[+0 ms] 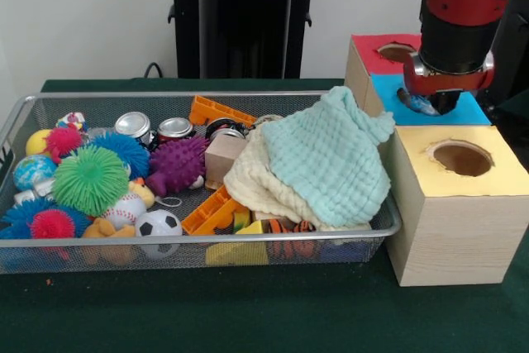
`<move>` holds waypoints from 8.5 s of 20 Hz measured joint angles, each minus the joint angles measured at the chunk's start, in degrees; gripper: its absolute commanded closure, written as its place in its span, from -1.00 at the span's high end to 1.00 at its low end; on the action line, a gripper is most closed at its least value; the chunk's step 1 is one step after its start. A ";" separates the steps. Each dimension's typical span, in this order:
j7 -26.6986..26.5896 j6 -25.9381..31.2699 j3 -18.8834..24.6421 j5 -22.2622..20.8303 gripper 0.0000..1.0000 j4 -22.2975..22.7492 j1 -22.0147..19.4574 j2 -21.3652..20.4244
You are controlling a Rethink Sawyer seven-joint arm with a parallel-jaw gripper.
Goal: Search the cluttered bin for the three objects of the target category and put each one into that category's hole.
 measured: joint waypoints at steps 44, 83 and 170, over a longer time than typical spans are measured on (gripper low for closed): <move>-0.01 -2.55 -0.17 -3.41 -1.00 11.59 -7.03 -19.90; -0.01 3.97 -6.38 -5.72 -1.00 7.16 0.28 -11.68; -0.01 -0.66 -1.27 1.10 -1.00 4.85 -0.56 -1.16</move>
